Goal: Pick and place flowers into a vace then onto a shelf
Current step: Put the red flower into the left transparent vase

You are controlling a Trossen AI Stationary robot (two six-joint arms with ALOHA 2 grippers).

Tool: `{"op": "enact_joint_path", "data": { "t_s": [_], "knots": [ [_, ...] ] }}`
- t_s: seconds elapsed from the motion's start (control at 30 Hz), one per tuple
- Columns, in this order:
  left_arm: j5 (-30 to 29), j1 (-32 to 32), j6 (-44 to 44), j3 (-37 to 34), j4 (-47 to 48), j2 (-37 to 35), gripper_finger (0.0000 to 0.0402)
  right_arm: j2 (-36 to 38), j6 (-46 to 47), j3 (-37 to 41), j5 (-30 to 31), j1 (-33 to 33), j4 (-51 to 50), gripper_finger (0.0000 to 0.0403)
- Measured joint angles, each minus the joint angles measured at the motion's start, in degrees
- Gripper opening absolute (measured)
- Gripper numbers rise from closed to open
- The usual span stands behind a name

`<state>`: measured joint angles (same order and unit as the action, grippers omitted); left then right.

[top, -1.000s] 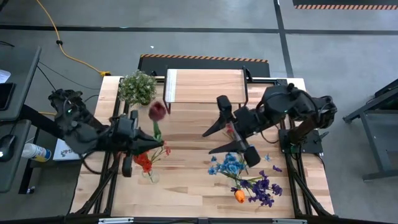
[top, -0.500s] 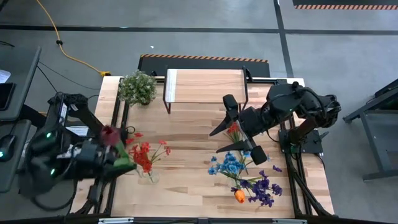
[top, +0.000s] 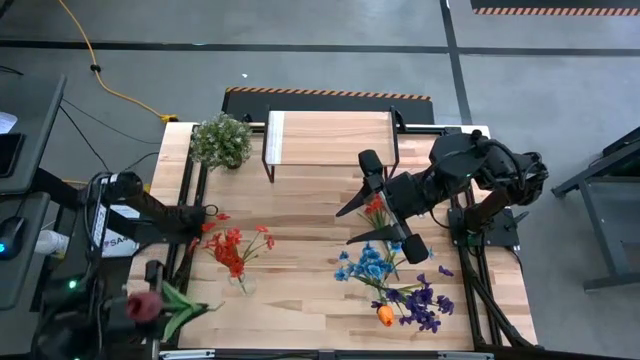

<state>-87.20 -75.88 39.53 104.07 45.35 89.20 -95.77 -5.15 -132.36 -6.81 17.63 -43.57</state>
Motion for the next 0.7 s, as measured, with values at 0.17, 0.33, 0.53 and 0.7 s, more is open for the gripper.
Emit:
{"op": "enact_joint_path", "data": {
  "t_s": [0.17,0.33,0.53,0.7],
  "knots": [
    [-0.9,0.0,3.5,0.0,3.8,3.0,0.0028,0.0,0.1,0.0,0.0,0.0,0.4,0.0201],
    [-1.0,0.1,13.3,0.0,13.6,5.7,0.0028,0.0,0.1,0.0,0.0,0.0,0.6,0.0200],
    [-1.3,0.1,26.7,0.0,26.1,8.1,0.0028,0.0,0.2,0.0,0.0,0.0,0.6,0.0200],
    [1.6,0.3,37.6,0.0,37.6,9.2,0.0028,0.0,0.2,0.0,0.0,0.0,1.7,0.0201]
  ]
}}
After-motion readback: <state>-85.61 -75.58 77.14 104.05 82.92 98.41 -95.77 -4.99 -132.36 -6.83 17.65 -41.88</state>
